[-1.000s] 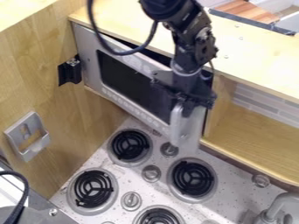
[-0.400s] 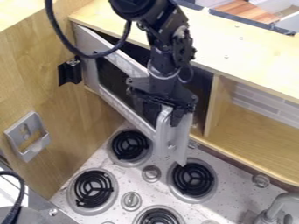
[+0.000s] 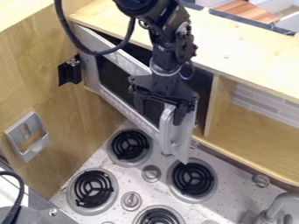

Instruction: Open microwave

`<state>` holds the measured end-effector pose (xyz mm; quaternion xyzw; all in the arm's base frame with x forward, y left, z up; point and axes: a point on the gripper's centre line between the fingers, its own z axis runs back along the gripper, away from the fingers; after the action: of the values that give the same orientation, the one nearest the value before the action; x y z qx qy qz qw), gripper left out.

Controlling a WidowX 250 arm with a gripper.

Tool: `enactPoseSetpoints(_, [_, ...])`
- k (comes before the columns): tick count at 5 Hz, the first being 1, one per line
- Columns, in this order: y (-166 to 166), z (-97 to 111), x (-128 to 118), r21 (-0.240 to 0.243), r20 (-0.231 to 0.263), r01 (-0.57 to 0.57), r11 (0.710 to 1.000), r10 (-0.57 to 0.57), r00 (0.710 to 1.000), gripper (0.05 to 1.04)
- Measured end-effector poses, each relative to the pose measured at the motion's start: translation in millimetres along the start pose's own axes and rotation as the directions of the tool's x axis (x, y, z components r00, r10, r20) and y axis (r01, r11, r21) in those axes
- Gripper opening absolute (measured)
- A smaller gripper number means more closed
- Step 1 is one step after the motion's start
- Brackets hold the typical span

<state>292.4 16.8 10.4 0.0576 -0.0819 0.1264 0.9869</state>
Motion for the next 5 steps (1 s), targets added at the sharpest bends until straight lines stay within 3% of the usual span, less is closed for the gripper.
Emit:
enactPoseSetpoints(1, [0.4,4.3,-0.3,0.032,-0.026,0.008,0.999,-0.008,1.0,1.0])
enactPoseSetpoints(2, [-0.7,20.3,0.4,0.066,-0.018,0.01,0.998,-0.009,1.0,0.999])
enactPoseSetpoints(4, [-34.3,67.6,-3.2,0.03,0.085,0.1,0.994,-0.103,0.991,0.999])
enactPoseSetpoints(5, [-51.8,74.6,-6.7,-0.005,0.107,0.149,0.989,-0.147,0.983,0.999])
